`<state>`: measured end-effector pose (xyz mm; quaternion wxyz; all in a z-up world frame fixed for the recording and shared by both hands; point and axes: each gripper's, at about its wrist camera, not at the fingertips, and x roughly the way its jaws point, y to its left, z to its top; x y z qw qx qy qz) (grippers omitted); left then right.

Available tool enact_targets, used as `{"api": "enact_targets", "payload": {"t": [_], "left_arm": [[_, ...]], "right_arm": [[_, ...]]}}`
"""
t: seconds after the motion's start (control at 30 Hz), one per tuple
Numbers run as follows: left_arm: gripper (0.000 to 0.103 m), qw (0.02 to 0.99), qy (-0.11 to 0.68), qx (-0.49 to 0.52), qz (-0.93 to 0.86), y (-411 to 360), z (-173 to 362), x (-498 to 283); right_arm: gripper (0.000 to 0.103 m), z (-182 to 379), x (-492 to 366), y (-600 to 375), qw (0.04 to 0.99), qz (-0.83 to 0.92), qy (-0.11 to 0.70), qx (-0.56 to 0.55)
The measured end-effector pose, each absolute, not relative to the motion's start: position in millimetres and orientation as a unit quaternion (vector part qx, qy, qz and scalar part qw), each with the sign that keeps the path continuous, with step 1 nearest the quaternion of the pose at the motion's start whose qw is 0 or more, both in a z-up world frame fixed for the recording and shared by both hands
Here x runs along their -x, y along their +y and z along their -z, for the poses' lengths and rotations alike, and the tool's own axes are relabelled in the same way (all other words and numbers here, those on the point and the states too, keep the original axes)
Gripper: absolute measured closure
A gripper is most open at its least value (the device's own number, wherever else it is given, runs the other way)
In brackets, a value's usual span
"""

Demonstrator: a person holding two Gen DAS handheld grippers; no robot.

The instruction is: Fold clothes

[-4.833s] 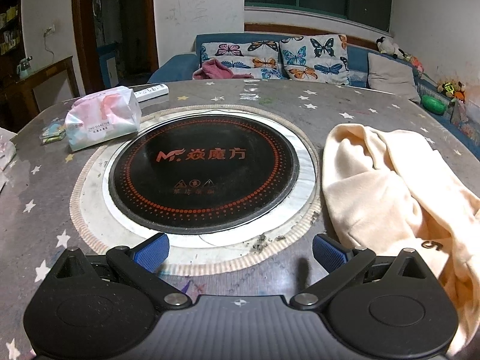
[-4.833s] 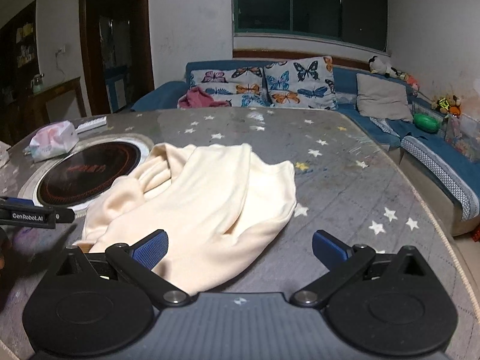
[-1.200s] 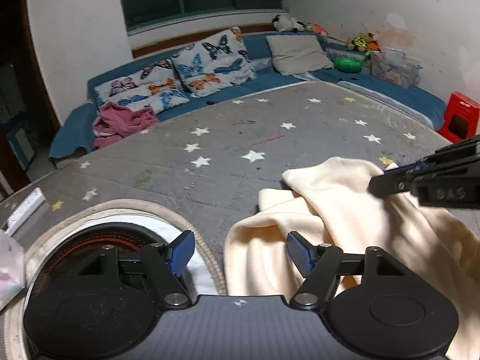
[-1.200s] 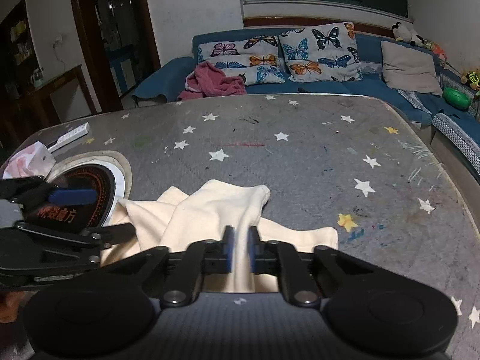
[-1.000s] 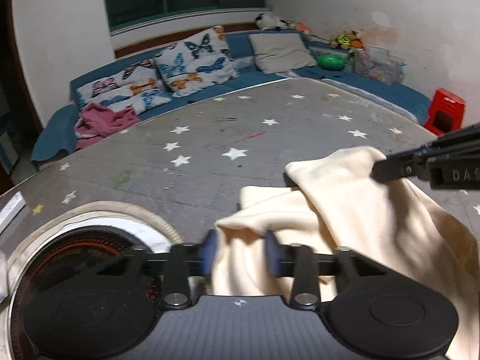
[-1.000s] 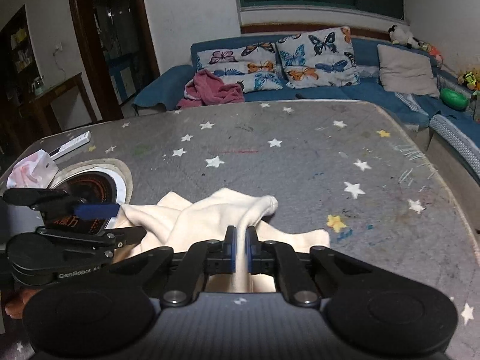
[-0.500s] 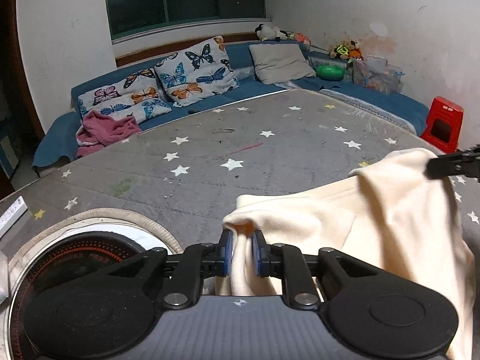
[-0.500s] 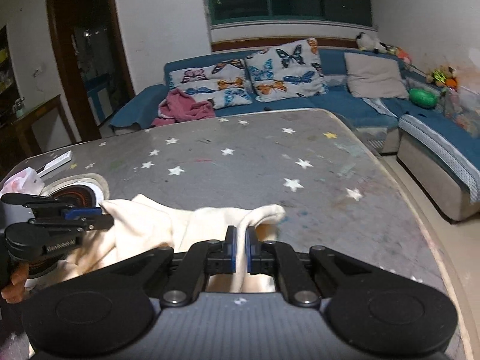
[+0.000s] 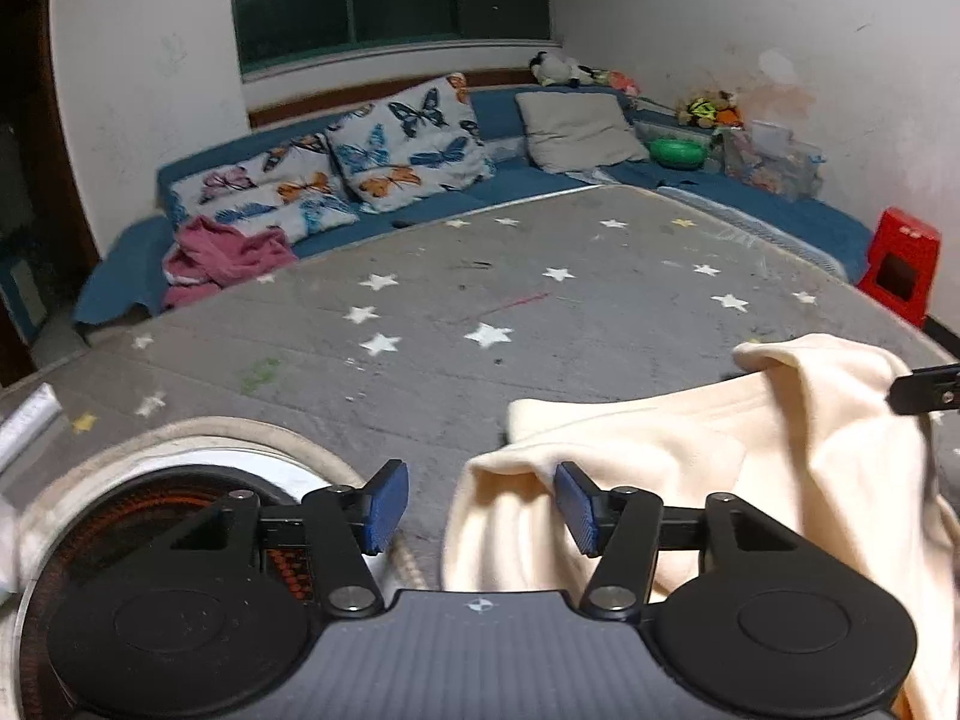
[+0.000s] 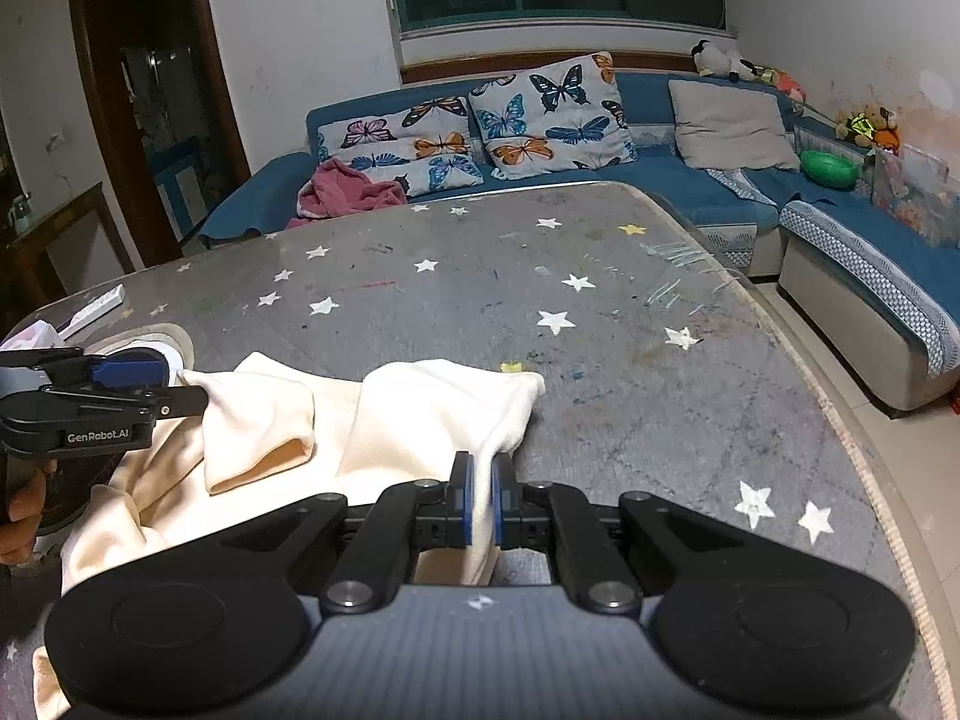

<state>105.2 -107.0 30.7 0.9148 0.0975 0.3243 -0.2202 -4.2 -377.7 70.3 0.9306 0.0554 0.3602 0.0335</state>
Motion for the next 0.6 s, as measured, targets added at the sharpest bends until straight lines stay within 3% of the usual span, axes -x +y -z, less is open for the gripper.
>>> {"api": "enact_targets", "payload": {"t": [0.03, 0.1, 0.17, 0.6], "left_arm": [[0.065, 0.914, 0.326, -0.095, 0.223, -106.8, -29.9, -106.5], [0.083, 0.911, 0.330, -0.090, 0.229, -106.3, -28.3, -109.2], [0.091, 0.914, 0.323, -0.089, 0.227, -106.3, -29.2, -107.0], [0.095, 0.952, 0.266, -0.037, 0.145, -51.5, -74.9, -76.3]], "right_arm": [[0.097, -69.5, 3.5, -377.4, 0.930, -0.034, 0.362, -0.056], [0.097, -67.7, 2.1, -376.8, 0.929, -0.034, 0.364, -0.056], [0.097, -65.9, 0.7, -376.1, 0.928, -0.035, 0.367, -0.056], [0.100, -90.4, 28.8, -393.6, 0.945, -0.001, 0.319, -0.067]]}}
